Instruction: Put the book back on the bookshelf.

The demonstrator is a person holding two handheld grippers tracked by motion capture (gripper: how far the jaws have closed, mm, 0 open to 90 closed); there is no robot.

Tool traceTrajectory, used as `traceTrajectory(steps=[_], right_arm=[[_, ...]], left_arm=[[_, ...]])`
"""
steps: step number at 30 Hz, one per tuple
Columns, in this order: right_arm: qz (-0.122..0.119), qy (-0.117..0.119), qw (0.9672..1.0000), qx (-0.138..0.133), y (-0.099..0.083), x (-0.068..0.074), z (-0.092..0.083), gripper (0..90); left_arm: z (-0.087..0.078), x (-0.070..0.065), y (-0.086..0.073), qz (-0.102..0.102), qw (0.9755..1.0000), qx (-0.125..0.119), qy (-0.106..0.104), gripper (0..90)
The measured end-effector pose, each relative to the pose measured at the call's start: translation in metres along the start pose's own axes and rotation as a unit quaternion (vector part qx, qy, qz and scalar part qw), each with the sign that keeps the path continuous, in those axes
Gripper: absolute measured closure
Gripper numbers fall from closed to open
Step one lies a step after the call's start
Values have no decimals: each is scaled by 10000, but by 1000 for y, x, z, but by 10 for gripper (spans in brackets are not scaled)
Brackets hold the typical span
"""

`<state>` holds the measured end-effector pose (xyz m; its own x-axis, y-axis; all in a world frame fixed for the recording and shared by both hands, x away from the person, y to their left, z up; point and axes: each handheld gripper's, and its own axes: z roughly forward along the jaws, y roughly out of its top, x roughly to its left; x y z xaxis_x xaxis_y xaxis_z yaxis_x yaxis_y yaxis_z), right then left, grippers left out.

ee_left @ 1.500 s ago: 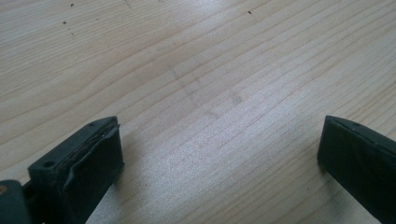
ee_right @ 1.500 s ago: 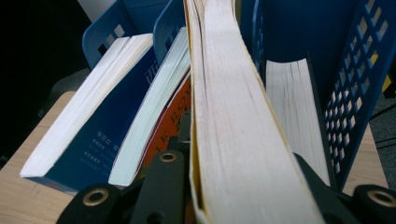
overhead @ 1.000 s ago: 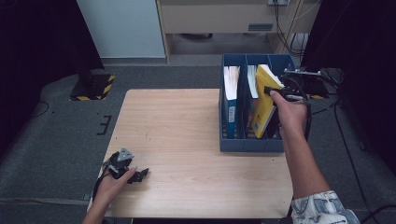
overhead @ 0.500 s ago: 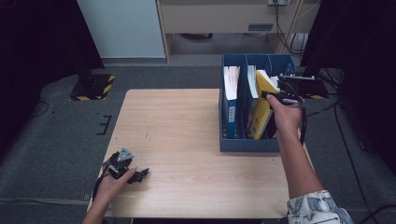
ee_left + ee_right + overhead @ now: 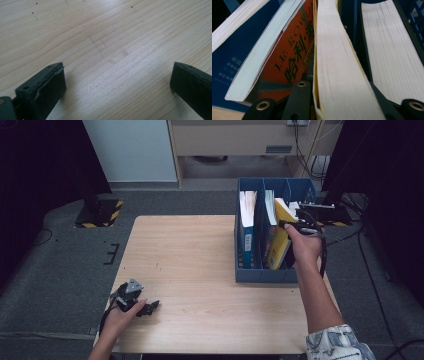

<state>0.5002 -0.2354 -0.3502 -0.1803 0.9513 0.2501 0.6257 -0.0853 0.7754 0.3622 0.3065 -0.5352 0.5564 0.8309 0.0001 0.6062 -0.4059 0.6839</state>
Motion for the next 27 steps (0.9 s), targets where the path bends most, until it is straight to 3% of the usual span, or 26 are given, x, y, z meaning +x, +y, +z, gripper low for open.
traceTrajectory(steps=[12,27], right_arm=[[88,16,9999,62,-6,-3,4,743],[2,-8,9998,217,-11,1,7,728]], left_arm=[[0,0,0,6,10000,3,0,0],[0,0,0,14,10000,4,-3,0]])
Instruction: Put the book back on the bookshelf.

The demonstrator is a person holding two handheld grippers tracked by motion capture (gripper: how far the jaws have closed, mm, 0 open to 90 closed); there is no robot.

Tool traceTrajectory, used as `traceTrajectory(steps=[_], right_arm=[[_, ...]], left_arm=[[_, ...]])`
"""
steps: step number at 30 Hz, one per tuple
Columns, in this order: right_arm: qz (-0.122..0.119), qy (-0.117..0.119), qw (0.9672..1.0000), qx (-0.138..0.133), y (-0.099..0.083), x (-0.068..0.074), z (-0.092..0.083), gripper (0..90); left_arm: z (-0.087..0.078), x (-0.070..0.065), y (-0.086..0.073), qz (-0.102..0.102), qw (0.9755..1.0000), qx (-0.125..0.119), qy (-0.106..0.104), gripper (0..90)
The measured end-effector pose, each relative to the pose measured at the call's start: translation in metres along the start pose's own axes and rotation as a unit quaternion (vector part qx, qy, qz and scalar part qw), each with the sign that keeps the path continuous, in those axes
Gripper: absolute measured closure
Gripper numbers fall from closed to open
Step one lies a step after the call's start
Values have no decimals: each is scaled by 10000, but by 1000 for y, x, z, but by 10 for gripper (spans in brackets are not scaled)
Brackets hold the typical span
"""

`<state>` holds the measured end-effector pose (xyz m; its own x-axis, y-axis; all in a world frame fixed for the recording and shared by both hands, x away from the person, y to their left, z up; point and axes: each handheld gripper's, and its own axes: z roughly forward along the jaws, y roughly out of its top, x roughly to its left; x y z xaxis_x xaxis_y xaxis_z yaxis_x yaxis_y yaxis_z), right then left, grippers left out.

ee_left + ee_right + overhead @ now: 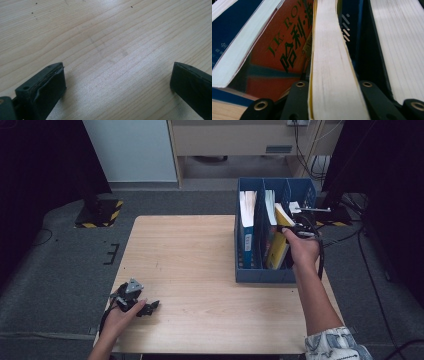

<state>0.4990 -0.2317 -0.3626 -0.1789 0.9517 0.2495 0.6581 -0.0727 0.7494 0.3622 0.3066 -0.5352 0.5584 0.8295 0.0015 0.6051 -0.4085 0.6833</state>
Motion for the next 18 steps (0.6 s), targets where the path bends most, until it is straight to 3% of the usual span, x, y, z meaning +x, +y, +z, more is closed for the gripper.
traceTrajectory(steps=[18], right_arm=[[104,188,9998,29,6,1,-13,674]], left_arm=[[0,0,0,-22,10000,-13,0,0]])
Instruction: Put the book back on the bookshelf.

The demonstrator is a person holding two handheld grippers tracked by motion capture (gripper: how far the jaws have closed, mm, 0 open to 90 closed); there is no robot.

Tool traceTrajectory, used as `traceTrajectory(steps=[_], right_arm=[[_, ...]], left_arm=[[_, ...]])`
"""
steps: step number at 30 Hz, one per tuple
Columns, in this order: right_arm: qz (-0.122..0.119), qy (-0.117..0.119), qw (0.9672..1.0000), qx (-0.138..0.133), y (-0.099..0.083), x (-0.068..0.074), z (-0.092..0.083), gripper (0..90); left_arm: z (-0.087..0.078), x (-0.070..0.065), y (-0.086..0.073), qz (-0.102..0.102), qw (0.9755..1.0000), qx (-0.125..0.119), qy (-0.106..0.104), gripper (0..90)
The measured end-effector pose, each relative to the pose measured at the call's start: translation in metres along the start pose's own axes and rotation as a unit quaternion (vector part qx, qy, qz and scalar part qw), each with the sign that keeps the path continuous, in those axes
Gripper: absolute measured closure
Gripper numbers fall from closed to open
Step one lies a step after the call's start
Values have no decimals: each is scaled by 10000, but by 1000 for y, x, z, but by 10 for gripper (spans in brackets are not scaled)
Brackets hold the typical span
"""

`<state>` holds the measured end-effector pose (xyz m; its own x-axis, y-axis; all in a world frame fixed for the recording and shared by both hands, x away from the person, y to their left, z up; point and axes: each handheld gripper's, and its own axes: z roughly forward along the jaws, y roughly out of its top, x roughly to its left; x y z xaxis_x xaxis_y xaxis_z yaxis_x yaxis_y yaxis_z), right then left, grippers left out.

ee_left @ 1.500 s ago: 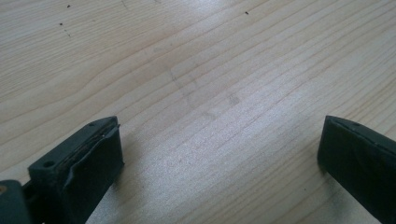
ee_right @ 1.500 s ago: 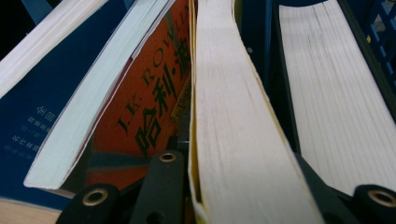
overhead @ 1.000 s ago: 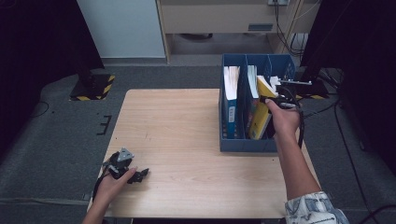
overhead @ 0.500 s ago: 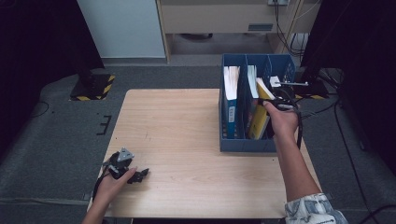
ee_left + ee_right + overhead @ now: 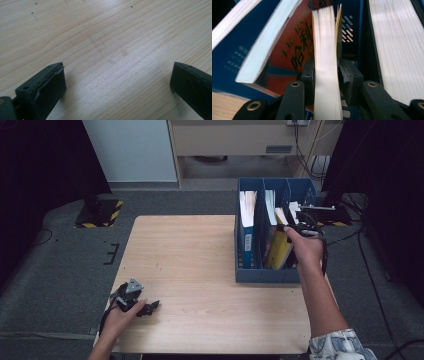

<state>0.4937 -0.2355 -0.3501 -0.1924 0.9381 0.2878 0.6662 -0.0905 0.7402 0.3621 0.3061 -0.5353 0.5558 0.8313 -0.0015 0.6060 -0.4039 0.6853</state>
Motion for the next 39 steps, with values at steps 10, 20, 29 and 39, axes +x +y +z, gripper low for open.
traceTrajectory(steps=[10,20,29,39], right_arm=[[-37,98,9999,111,1,6,1,663],[9,160,9998,141,2,7,1,665],[-67,27,9999,138,4,9,-1,728],[51,-71,10000,-23,9,3,0,749]], left_arm=[[0,0,0,22,10000,4,0,0],[0,0,0,23,10000,4,-2,0],[0,0,0,22,10000,-8,-7,0],[0,0,0,29,10000,-2,-7,0]])
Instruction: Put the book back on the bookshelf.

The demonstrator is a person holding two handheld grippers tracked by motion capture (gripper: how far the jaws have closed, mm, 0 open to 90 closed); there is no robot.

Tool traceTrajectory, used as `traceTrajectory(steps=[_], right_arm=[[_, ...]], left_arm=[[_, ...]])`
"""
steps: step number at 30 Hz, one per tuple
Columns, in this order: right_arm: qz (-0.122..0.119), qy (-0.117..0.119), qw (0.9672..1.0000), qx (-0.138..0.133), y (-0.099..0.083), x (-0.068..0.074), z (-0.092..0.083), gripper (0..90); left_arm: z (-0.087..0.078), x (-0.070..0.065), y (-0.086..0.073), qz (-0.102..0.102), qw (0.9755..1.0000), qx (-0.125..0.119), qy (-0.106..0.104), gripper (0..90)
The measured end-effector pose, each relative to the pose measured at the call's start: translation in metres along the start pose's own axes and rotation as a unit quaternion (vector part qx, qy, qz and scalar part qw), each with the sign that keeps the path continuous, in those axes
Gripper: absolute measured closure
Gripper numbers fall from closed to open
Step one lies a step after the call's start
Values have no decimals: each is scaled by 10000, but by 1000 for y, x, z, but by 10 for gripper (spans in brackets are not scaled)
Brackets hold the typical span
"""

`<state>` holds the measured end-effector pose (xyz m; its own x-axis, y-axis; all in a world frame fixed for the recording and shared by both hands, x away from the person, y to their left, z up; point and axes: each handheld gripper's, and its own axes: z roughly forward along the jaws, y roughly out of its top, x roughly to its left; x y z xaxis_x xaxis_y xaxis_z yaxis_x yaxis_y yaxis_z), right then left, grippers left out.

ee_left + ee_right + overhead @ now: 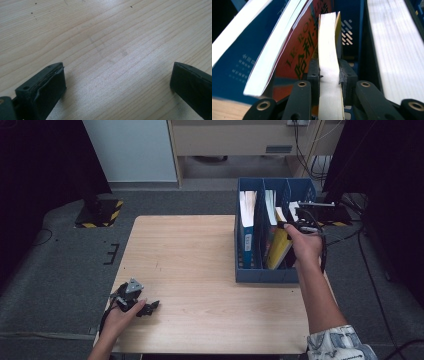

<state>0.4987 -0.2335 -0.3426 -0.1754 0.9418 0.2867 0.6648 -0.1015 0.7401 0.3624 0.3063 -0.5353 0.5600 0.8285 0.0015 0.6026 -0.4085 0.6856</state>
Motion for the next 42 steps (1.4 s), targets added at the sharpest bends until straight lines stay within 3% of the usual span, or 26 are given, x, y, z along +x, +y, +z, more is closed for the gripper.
traceTrajectory(steps=[10,25,42], right_arm=[[12,-77,9999,-145,12,0,1,751],[-64,-263,9992,-292,32,2,20,751],[4,-404,9985,-371,35,1,40,751]], left_arm=[[0,0,0,-14,10000,0,-4,0],[1,1,1,38,10000,16,-37,0],[1,0,2,40,10000,21,-46,0]])
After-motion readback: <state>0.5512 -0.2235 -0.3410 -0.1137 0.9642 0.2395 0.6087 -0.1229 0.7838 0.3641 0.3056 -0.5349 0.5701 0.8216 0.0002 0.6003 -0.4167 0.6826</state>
